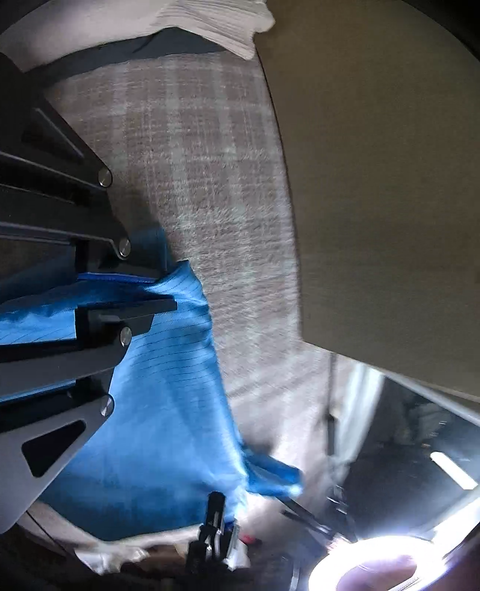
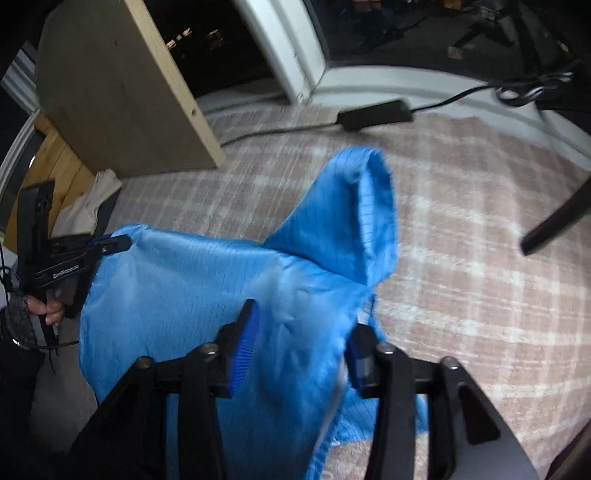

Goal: Fold clothes

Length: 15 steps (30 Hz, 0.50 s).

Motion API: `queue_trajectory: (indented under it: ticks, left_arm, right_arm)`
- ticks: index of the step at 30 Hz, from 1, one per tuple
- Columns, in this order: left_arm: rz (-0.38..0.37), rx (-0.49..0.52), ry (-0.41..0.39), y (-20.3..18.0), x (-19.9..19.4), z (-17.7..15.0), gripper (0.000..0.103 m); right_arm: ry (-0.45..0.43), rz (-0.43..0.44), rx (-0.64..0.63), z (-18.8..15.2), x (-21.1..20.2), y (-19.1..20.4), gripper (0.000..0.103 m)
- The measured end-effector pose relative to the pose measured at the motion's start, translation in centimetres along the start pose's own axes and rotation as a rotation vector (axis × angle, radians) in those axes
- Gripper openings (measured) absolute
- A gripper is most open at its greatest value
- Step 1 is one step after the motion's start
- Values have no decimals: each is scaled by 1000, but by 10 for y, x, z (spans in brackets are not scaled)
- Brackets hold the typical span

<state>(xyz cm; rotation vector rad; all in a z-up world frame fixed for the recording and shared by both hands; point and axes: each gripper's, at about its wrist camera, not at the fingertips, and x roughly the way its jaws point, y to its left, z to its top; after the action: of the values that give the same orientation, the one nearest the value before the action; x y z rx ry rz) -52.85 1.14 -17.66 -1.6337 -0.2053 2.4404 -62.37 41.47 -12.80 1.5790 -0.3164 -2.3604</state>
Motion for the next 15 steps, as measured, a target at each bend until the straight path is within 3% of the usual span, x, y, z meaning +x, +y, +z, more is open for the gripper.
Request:
queue_trajectory:
  ticks: [2,3,5,8,10,15]
  left_arm:
    - [0,-26,6,8,-12,-5,46]
    - [1,-37,12,12,-18,-8,50]
    - [-13,-67,12,22,-31,-15,53]
    - [-63,-134,43,32,-36,-29,59]
    - [-50,-138,73,25,-23,-32,59]
    - [-41,-149,113,19,-4,-31,59]
  right_arm:
    - [-39,3,47,-6,-21,-2,51]
    - [-55,-2,65,-11,-31,-3,54]
    - [-61,-38,84,-24,-42,-5,64]
    - [-48,-113,96,-47,-53,-8,64]
    - [-34,-152,105,-62,-57,-10,64]
    - [39,-61,185,-69,-31,-10,64]
